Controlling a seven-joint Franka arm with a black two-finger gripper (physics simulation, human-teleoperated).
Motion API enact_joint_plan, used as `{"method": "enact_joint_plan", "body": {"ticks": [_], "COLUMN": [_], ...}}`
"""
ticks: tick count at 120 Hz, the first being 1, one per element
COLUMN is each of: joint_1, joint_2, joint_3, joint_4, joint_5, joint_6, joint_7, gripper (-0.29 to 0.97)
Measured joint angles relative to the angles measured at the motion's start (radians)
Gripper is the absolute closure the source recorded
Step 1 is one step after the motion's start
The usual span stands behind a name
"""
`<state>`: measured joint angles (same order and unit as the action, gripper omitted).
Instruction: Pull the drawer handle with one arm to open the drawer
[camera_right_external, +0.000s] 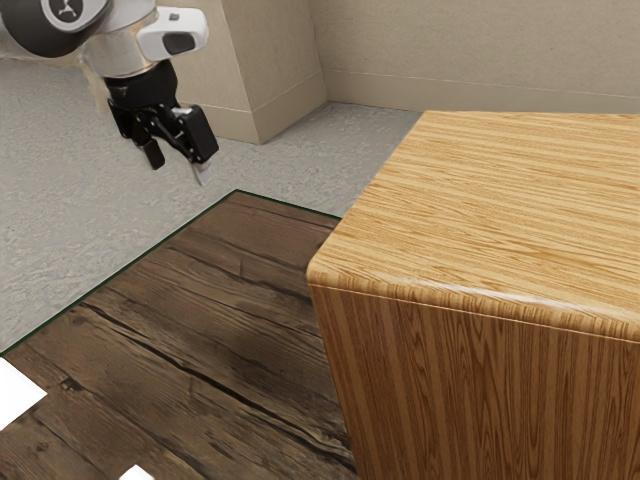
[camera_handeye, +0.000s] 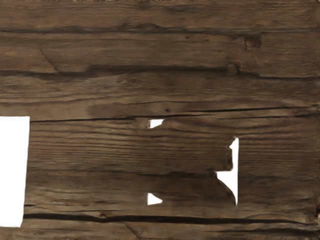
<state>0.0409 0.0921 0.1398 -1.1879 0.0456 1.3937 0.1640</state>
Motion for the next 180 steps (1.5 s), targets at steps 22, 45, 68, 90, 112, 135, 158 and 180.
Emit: {"method": "enact_joint_plan", "body": {"ticks": [22,45,68,90,112,135,158,180], "joint_1": [0.022,-0.004,0.001,-0.006,-0.093,-0.204,-0.951,-1.428], "joint_2": [0.002,-0.001,0.005,-0.037,-0.103,-0.116,-0.23,-0.285], "joint_3": [0.001,0.004,0.004,0.006,0.021,0.062,0.799,1.184], "joint_4": [-0.015,-0.014,-0.024,-0.075,-0.169,-0.18,-0.277,-0.286], "joint_5": [0.006,-0.044,-0.132,-0.185,-0.197,-0.218,-0.32,-0.357], "joint_6": [-0.016,-0.05,-0.055,-0.005,0.082,0.14,0.219,0.271], "joint_7": [0.006,0.005,-0.019,-0.087,-0.162,-0.22,-0.268,-0.316], "gripper": [0.0,0.0,0.0,0.0,0.0,0.0,0.0,0.0]}}
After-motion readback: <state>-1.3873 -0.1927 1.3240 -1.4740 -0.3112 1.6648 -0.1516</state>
